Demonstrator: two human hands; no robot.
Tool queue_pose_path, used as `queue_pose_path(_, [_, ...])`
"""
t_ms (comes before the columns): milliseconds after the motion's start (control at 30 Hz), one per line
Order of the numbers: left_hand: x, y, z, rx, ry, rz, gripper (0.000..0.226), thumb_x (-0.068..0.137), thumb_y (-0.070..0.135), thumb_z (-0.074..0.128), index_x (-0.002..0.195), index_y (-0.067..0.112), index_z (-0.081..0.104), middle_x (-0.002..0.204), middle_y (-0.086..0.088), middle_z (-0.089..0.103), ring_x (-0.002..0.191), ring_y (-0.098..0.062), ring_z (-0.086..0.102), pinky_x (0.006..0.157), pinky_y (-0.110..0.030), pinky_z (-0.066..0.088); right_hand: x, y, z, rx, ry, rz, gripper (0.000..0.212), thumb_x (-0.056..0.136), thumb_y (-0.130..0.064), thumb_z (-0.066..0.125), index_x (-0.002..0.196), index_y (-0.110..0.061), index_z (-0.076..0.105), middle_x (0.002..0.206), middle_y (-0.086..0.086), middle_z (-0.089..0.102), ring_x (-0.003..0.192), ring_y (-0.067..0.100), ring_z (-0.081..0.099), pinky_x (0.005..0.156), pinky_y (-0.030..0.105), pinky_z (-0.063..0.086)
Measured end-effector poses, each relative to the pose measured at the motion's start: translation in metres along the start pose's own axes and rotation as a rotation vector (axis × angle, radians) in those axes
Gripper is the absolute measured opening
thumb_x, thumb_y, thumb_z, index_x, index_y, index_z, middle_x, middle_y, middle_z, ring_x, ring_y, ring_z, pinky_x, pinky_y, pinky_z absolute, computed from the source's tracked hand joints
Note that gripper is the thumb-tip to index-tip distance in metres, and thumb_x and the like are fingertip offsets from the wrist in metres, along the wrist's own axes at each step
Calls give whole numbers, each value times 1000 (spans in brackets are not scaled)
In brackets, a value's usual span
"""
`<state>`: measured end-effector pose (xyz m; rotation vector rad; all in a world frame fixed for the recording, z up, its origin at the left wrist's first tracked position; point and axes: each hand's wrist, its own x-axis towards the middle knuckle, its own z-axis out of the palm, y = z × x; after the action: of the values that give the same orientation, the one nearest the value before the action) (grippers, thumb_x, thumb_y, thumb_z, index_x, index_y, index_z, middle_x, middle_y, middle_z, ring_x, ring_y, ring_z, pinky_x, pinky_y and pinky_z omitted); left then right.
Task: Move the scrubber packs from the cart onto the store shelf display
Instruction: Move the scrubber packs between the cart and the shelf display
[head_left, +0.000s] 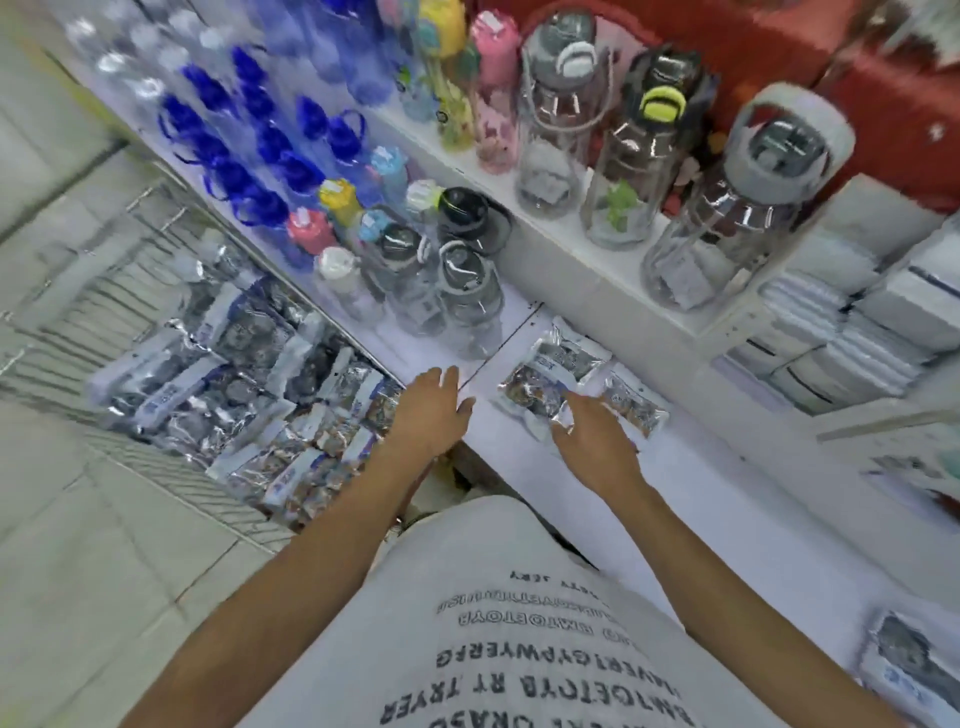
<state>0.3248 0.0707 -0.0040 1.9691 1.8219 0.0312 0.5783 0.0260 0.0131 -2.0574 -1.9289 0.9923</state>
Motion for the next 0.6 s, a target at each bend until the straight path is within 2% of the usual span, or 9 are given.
queue_pose_path(67, [-36, -10, -7, -2, 100, -67, 53, 97, 41, 52, 130, 0, 59, 114, -26, 62, 102, -45, 62, 84, -49, 52, -8, -14, 1, -94, -26, -127, 52, 103, -38, 54, 147, -10, 47, 134, 16, 58, 119, 34, 58, 95, 46, 51])
queue_pose_path(133, [-73, -19, -12, -5, 162, -161, 49, 95, 43, 47, 124, 7, 61, 113, -20, 63, 102, -41, 62, 84, -46, 52, -14, -25, 8, -146, -34, -239, 51, 103, -36, 57, 144, -6, 49, 132, 19, 59, 118, 37, 58, 96, 44, 50])
queue_pose_path(233, [-127, -35, -7, -53, 204, -309, 48, 100, 42, 47, 134, 9, 56, 121, -19, 61, 111, -39, 60, 89, -47, 50, -19, -42, 24, -155, -76, -341, 52, 103, -37, 58, 143, -5, 51, 133, 20, 59, 122, 39, 56, 102, 46, 46])
queue_pose_path(300, [-157, -48, 0, -83, 225, -398, 41, 102, 41, 48, 127, 9, 56, 117, -16, 61, 109, -37, 59, 86, -45, 50, -24, -58, 34, -163, -129, -399, 55, 104, -39, 54, 149, -8, 48, 142, 19, 55, 130, 38, 52, 110, 47, 42])
queue_pose_path(367, [-182, -62, 8, -109, 241, -476, 41, 102, 40, 50, 129, 10, 57, 121, -14, 61, 113, -34, 59, 92, -44, 49, -30, -78, 43, -161, -179, -428, 55, 105, -40, 51, 152, -12, 44, 149, 14, 51, 137, 33, 48, 112, 42, 38])
queue_pose_path(500, [-216, -96, 25, -227, 275, -623, 53, 101, 40, 55, 143, 7, 52, 130, -18, 60, 119, -36, 57, 99, -45, 50, -32, -113, 72, -157, -275, -462, 45, 105, -39, 53, 144, -17, 51, 143, 8, 56, 133, 29, 50, 105, 37, 41])
queue_pose_path(600, [-225, -121, 33, -291, 288, -719, 53, 102, 41, 53, 143, 7, 50, 133, -16, 58, 120, -34, 56, 99, -43, 49, -26, -136, 97, -161, -341, -450, 48, 104, -42, 53, 147, -20, 48, 144, 4, 55, 130, 24, 52, 101, 35, 43])
